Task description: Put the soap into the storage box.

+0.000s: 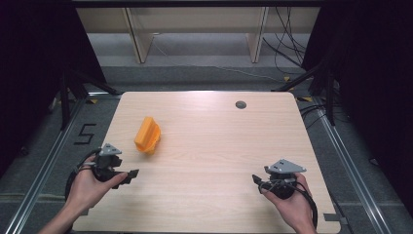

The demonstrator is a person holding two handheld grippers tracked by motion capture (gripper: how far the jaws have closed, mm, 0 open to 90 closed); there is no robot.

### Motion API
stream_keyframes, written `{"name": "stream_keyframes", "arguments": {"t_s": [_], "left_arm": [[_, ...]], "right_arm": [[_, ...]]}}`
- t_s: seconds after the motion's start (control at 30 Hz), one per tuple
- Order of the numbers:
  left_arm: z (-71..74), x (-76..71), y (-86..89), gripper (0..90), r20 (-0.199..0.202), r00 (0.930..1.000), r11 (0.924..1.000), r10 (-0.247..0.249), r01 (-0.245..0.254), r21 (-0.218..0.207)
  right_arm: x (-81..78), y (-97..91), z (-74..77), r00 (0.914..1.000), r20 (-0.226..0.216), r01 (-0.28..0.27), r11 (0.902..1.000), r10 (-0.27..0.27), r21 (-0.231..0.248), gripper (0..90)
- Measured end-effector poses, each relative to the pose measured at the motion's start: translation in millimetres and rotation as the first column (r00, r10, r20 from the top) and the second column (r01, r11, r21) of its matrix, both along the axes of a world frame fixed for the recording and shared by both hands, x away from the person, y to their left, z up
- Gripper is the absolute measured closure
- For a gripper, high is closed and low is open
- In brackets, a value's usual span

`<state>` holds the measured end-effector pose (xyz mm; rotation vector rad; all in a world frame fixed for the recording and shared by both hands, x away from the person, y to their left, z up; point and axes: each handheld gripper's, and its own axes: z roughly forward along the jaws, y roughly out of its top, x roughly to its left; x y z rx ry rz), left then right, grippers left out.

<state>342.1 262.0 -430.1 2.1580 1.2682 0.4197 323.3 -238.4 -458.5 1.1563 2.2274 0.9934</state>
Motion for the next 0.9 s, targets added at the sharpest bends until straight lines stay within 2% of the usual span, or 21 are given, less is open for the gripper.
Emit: {"name": "stream_keyframes", "arguments": {"t_s": [0.07, 0.1, 0.2, 0.27, 0.33, 0.37, 0.43, 0.5, 0.53, 0.6, 0.67, 0.7, 0.73, 0.8, 0.83, 0.9], "left_arm": [[-7.2, -6.7, 0.6, 25.4, 0.006, 1.0, 0.9998, -0.005, 0.005, -0.018], [-10.4, -8.6, 2.4, 25.3, 0.008, 0.9999, 0.9999, -0.013, 0.013, -0.005], [-20.9, -12.6, 6.3, 25.4, 0.015, 0.9999, 1.0, 0.003, -0.003, 0.001], [-29.3, -15.6, 7.9, 25.4, 0.013, 0.9999, 0.9998, 0.005, -0.005, -0.019], [-35.3, -18.1, 10.1, 25.8, -0.003, 1.0, 0.9994, 0.0, 0.0, -0.034], [-38.8, -19.1, 12.4, 26.0, -0.025, 0.9995, 0.9985, -0.018, 0.017, -0.051], [-43.6, -18.1, 14.0, 26.0, -0.033, 0.9992, 0.9972, -0.024, 0.022, -0.071], [-46.5, -14.5, 15.1, 26.0, -0.037, 0.9992, 0.9975, -0.018, 0.016, -0.069], [-47.1, -12.1, 16.1, 26.0, -0.036, 0.9992, 0.9976, -0.018, 0.015, -0.067], [-47.8, -8.9, 17.9, 25.4, -0.017, 0.9998, 0.9989, -0.012, 0.011, -0.045], [-48.6, -6.8, 18.4, 25.3, 0.008, 1.0, 0.9989, 0.005, -0.005, -0.048], [-48.2, -5.9, 20.0, 25.3, 0.009, 0.9999, 0.9993, -0.006, 0.006, -0.037], [-48.9, -5.9, 19.5, 25.4, 0.016, 0.9998, 0.9986, 0.008, -0.007, -0.052], [-48.4, -5.9, 21.3, 25.4, 0.003, 1.0, 0.9992, -0.007, 0.008, -0.04], [-49.2, -5.9, 21.3, 25.4, -0.001, 0.9999, 0.9992, -0.011, 0.011, -0.04], [-50.4, -5.6, 20.3, 25.5, -0.002, 1.0, 0.9984, -0.005, 0.005, -0.056]], "right_arm": [[-0.6, 0.4, 0.1, 0.9999, -0.009, 0.006, 0.9999, -0.006, 0.009, 44.7], [-0.7, 0.5, 0.1, 0.9999, -0.01, 0.007, 0.9999, -0.007, 0.009, 44.7], [-1.1, 1.3, -0.3, 0.9999, -0.011, 0.013, 0.9998, -0.013, 0.014, 44.7], [-1.2, 1.8, -0.5, 0.9999, -0.007, 0.014, 0.9997, -0.014, 0.019, 44.7], [-1.3, 1.4, 0.2, 0.9999, -0.012, 0.011, 0.9998, -0.011, 0.017, 44.7], [-1.2, 1.3, 0.4, 0.9999, -0.011, 0.011, 0.9998, -0.01, 0.017, 44.7], [-0.6, 1.9, 0.8, 1.0, -0.009, 0.003, 0.9997, -0.003, 0.024, 44.7], [-0.4, 1.5, 0.7, 1.0, -0.001, -0.002, 0.9999, 0.002, 0.014, 44.7], [-1.1, 3.0, 1.2, 0.9998, -0.02, 0.004, 0.9995, -0.003, 0.033, 44.7], [-1.1, 3.9, 0.7, 1.0, -0.004, 0.003, 0.9996, -0.003, 0.028, 44.7], [-0.9, 4.2, 0.7, 1.0, -0.005, 0.001, 0.9996, -0.001, 0.027, 44.8], [-0.3, 3.6, 0.1, 1.0, 0.003, -0.003, 0.9998, 0.003, 0.018, 44.8], [0.0, 3.5, -0.1, 1.0, 0.003, -0.002, 0.9999, 0.002, 0.015, 44.8], [0.2, 2.9, 0.0, 1.0, -0.002, 0.001, 1.0, -0.001, 0.004, 44.8], [0.2, 3.6, -0.1, 0.9999, -0.009, 0.011, 0.9997, -0.011, 0.021, 44.8], [-0.3, 3.8, 0.4, 0.9997, -0.012, 0.021, 0.9994, -0.02, 0.027, 44.8]]}}
